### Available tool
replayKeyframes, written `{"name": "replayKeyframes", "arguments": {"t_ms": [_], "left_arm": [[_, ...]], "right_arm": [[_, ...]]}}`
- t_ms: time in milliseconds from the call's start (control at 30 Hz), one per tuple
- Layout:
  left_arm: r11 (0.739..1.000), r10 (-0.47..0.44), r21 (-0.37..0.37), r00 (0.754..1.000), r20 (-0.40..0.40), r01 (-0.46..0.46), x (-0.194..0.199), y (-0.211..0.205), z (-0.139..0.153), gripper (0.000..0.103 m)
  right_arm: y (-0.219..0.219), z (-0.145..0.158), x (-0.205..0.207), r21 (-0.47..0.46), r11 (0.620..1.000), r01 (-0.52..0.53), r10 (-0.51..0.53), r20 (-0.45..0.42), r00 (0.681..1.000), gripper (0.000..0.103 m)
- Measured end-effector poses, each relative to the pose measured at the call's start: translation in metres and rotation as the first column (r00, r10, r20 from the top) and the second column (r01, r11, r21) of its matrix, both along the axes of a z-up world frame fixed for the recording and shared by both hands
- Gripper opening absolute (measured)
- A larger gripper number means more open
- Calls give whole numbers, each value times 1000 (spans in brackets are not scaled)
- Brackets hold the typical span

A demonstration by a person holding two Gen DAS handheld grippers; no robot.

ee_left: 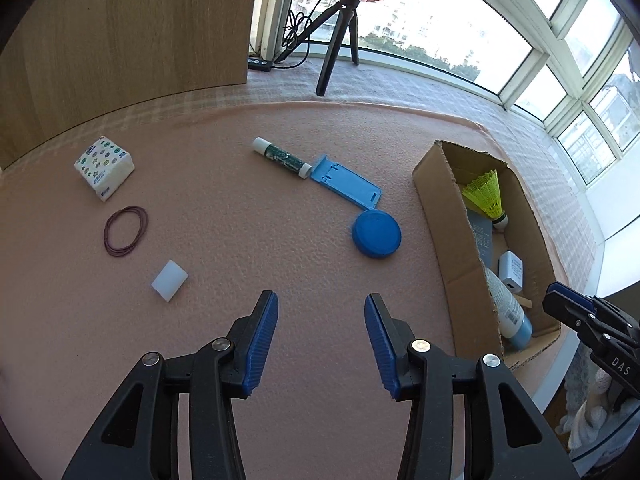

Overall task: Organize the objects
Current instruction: 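Move the left tool to the white cylinder while the right tool reaches the green lip balm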

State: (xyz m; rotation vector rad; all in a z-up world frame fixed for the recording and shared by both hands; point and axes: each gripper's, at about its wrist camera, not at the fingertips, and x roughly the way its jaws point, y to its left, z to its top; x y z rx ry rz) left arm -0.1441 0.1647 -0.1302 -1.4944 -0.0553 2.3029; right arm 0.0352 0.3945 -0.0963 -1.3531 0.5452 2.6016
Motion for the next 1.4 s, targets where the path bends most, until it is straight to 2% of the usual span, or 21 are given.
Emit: {"name": "replayKeyframes", "arguments": {"t_ms": [267, 600, 867, 1267, 1400], "left_arm": [[997, 81, -13, 996, 25, -81, 0, -57, -13, 48], [991, 127, -36, 992, 20, -127, -7, -98, -23, 48], [994, 86, -69, 996, 16, -85, -24, -103, -34, 47], [995, 60, -86, 998, 28, -57, -41, -93, -52, 43], [995, 59, -81, 998, 35, -56, -46, -94, -56, 43]], "right_arm": [[-24, 2, -38, -51, 997, -63, 63, -10, 998, 25], [-49, -3, -104, -99, 984, -148, 149, 2, 989, 25], [-68, -13, -159, -120, 970, -210, 215, 34, 976, 25], [-66, -49, -249, -112, 977, -181, 191, 88, 978, 25], [-64, -64, -270, -141, 976, -163, 180, 112, 977, 25]]}}
